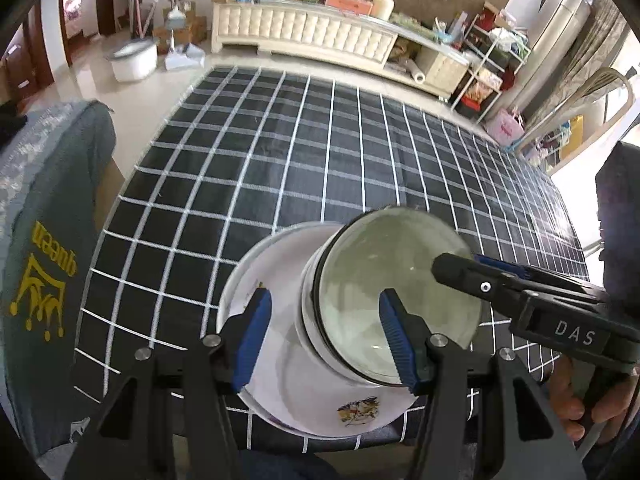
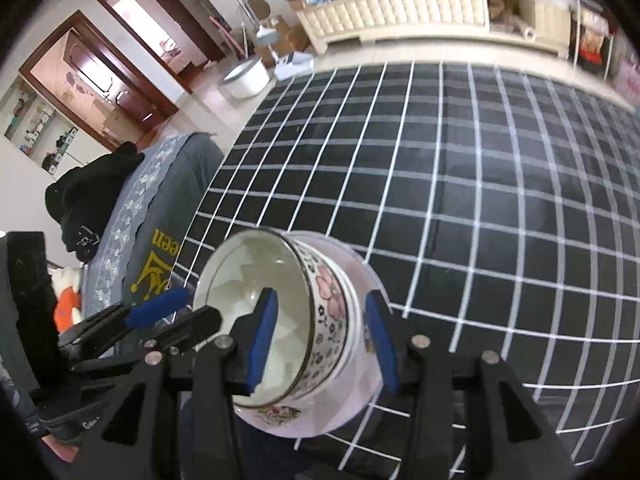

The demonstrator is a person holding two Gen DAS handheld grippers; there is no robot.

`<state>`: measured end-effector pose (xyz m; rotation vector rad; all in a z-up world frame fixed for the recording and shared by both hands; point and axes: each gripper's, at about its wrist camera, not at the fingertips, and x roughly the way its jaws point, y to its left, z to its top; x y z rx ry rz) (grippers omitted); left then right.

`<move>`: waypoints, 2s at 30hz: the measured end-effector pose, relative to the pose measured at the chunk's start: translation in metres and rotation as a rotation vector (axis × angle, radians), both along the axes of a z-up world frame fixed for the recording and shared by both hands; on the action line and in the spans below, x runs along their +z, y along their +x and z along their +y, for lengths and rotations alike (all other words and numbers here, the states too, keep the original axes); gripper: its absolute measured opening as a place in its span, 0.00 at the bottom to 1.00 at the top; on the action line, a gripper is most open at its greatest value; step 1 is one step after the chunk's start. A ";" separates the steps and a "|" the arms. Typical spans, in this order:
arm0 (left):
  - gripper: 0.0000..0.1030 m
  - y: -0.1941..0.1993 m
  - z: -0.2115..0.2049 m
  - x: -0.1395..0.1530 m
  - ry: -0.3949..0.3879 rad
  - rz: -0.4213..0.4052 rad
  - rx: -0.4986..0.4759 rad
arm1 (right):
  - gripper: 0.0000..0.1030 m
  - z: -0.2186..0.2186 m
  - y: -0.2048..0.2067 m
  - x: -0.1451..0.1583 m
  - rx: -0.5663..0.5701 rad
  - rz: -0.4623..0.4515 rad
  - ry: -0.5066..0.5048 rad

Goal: Organize plates and bowls

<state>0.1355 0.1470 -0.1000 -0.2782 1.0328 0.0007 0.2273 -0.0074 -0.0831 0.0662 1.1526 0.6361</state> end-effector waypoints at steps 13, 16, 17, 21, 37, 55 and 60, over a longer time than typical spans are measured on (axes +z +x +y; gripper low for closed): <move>0.52 -0.044 -0.035 0.079 0.164 -0.235 -0.021 | 0.50 -0.039 -0.047 0.061 -0.068 -0.226 -0.003; 0.52 -0.052 -0.043 0.092 0.169 -0.274 -0.033 | 0.53 -0.047 -0.061 0.077 -0.084 -0.285 -0.015; 0.52 -0.056 -0.046 0.094 0.166 -0.279 -0.035 | 0.56 -0.049 -0.065 0.081 -0.086 -0.300 -0.023; 0.52 -0.071 -0.060 0.108 0.217 -0.344 -0.034 | 0.58 -0.061 -0.086 0.100 -0.107 -0.382 -0.041; 1.00 -0.152 -0.099 0.127 0.257 -0.518 -0.087 | 0.95 -0.114 -0.173 0.128 -0.229 -0.648 -0.089; 1.00 -0.194 -0.120 0.114 0.294 -0.533 -0.089 | 1.00 -0.136 -0.210 0.107 -0.262 -0.622 -0.086; 1.00 -0.196 -0.118 0.116 0.289 -0.539 -0.089 | 1.00 -0.138 -0.214 0.107 -0.248 -0.617 -0.086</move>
